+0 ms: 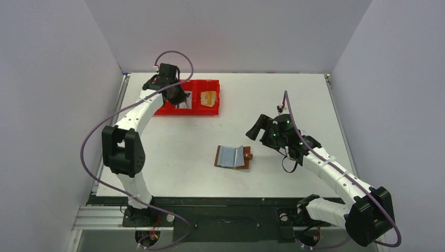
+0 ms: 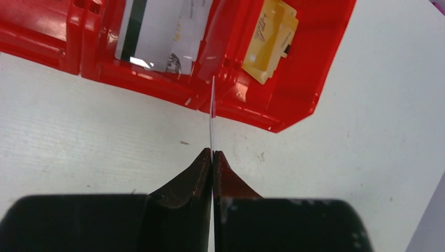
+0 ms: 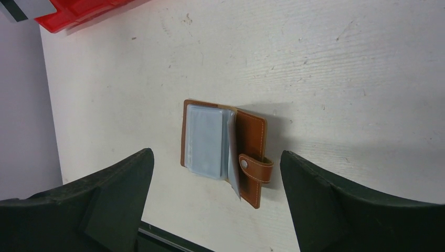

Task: Take the credit cards out of the card holder
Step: Place the credit card in the storage box, then remove the credit card from the card holder.

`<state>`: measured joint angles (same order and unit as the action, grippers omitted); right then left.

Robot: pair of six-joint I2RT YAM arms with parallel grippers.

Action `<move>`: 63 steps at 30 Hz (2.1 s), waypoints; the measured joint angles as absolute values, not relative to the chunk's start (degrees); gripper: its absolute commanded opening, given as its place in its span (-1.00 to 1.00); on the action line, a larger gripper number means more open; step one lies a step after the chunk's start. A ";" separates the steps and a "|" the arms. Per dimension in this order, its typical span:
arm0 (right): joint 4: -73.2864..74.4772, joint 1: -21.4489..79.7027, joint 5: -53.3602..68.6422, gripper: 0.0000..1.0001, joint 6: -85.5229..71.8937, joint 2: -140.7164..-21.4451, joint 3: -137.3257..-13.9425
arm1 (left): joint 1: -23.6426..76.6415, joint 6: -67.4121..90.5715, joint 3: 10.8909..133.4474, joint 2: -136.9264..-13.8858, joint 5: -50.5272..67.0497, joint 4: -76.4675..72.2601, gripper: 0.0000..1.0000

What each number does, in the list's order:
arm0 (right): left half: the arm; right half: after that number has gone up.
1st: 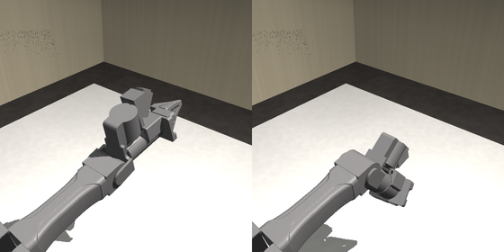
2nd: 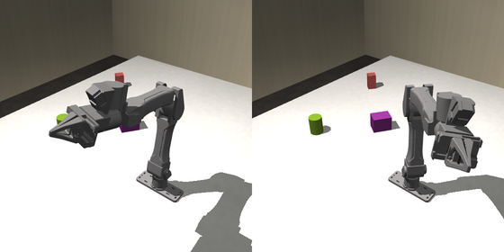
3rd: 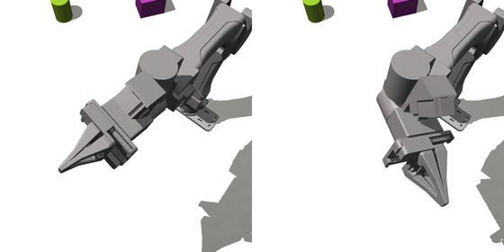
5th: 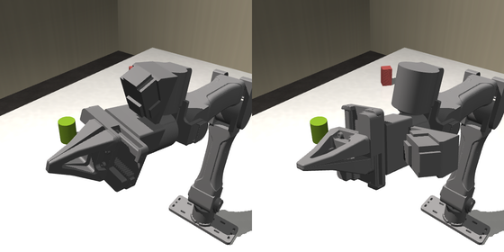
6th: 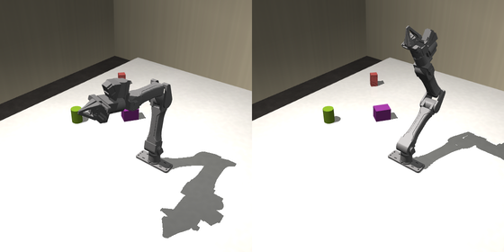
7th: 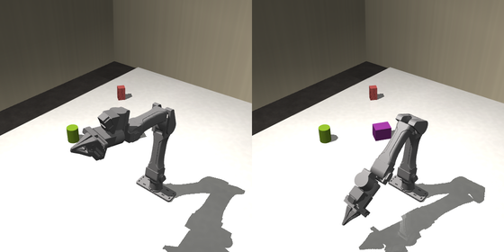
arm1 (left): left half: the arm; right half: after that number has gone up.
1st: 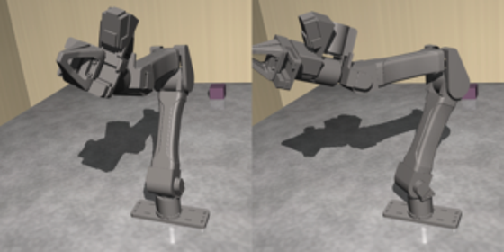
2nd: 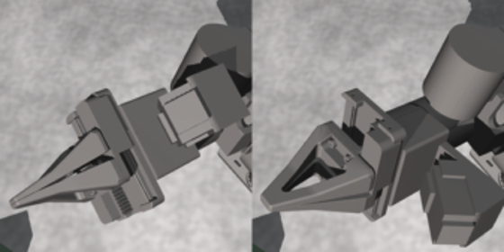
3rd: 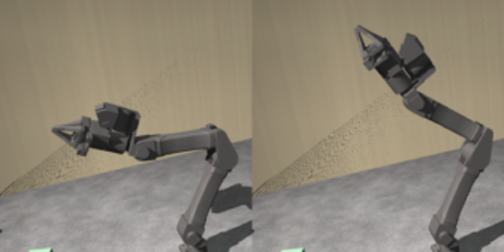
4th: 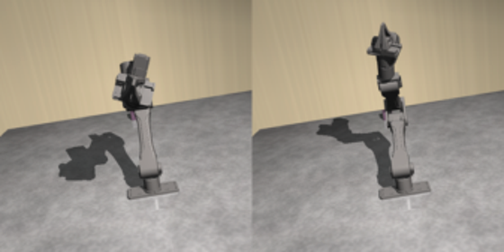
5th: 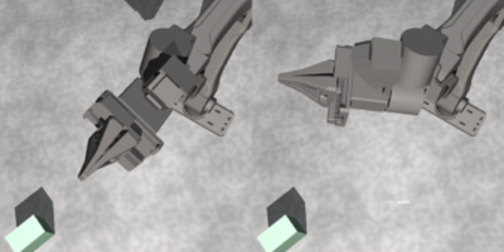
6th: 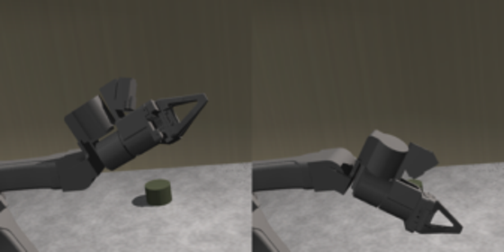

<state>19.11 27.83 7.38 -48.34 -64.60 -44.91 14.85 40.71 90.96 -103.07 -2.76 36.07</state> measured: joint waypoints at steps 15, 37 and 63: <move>24.60 27.83 4.25 0.72 -46.87 -60.40 -45.80 | 9.32 38.39 111.24 -122.52 -3.97 38.76 -1.00; 26.55 29.12 2.57 0.72 -47.07 -61.73 -48.60 | 8.38 33.61 127.94 -135.68 0.93 45.15 -0.29; 26.24 38.41 1.41 0.57 -46.15 -68.62 -51.75 | 18.13 32.75 104.01 -110.13 0.30 45.21 -0.18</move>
